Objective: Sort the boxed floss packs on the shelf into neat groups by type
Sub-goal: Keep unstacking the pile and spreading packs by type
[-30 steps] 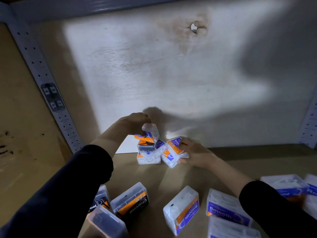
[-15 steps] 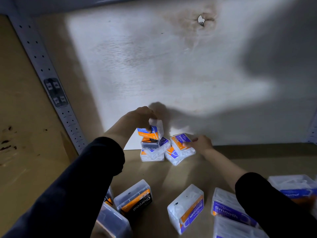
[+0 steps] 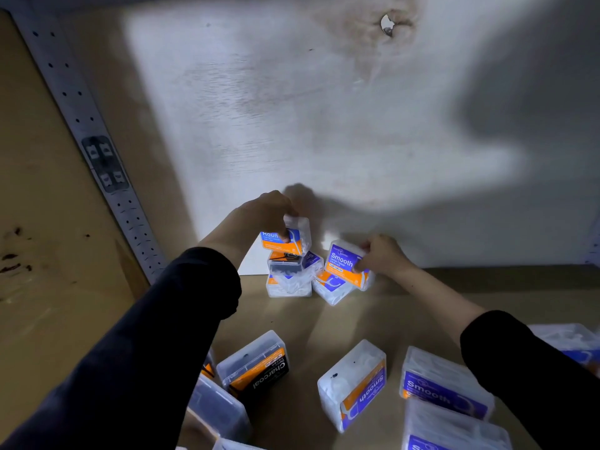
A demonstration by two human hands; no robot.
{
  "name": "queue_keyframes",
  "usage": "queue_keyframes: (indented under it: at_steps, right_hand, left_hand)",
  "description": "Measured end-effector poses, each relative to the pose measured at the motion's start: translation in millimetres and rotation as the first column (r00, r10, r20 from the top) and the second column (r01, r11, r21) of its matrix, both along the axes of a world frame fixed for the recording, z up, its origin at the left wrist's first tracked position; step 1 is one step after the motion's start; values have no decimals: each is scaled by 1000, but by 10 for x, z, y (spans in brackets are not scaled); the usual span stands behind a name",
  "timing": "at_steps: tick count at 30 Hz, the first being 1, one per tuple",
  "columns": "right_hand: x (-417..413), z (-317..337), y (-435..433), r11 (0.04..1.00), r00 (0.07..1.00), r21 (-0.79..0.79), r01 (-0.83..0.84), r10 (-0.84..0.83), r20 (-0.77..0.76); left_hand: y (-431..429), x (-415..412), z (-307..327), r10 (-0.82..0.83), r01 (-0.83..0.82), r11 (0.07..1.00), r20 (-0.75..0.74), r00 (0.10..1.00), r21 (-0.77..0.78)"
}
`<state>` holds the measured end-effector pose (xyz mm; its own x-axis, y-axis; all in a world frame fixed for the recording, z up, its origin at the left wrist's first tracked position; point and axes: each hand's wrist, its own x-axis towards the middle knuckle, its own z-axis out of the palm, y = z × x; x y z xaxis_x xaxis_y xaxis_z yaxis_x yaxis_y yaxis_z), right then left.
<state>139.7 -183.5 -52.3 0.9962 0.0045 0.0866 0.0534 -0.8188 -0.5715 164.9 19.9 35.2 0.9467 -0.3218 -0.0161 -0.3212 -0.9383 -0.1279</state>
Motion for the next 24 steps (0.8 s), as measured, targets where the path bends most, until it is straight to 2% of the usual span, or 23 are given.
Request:
queue_keyframes:
  at_steps: [3, 6, 15, 24]
  right_hand:
    - [-51, 27, 125, 975, 996, -203, -84, 90, 20]
    - [-93, -1, 221, 953, 989, -270, -138, 149, 22]
    - [-261, 98, 85, 980, 1000, -199, -8, 14, 26]
    - [-625, 405, -185, 996, 1000, -83, 26, -27, -8]
  left_hand:
    - [-14, -15, 2, 3, -3, 1000, 6, 1000, 2]
    - [-10, -35, -27, 22, -22, 1000, 6, 1000, 16]
    - [30, -321, -65, -5, 4, 1000, 70, 998, 26]
    - [-13, -819, 26, 40, -40, 999, -9, 999, 0]
